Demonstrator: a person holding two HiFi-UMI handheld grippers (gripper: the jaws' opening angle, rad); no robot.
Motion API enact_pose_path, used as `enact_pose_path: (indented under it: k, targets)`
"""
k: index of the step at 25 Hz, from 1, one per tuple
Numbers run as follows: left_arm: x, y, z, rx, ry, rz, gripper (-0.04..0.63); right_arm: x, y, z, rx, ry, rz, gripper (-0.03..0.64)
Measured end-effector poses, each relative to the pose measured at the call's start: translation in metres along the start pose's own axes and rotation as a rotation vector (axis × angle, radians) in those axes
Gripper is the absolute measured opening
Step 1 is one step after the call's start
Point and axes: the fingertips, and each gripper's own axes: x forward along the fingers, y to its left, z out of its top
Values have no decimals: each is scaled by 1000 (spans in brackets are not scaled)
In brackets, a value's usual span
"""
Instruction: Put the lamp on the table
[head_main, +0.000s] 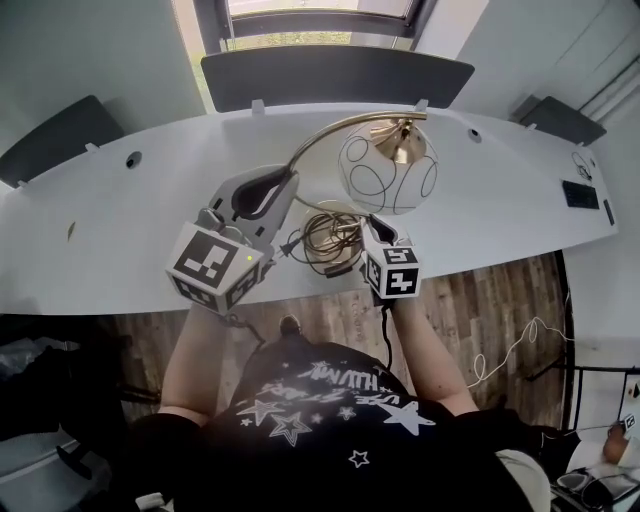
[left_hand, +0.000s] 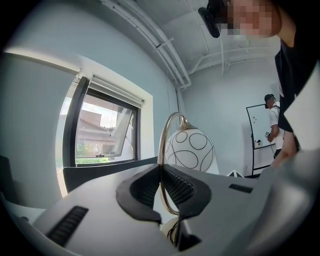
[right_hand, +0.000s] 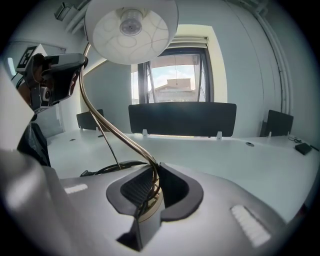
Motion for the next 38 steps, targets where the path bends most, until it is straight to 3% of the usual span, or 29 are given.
enact_pose_path:
  k: [7,13,38]
  targets:
    - [10,34,1,8,-16,-52,31,26,0,21,-1,-2,-51,40]
    - [17,52,5,-2,-23,-49,31,38,2,35,-16,-5,-47,40]
    - [131,131,5,18,23,139,31,170,-69,97,-69,16,123,40]
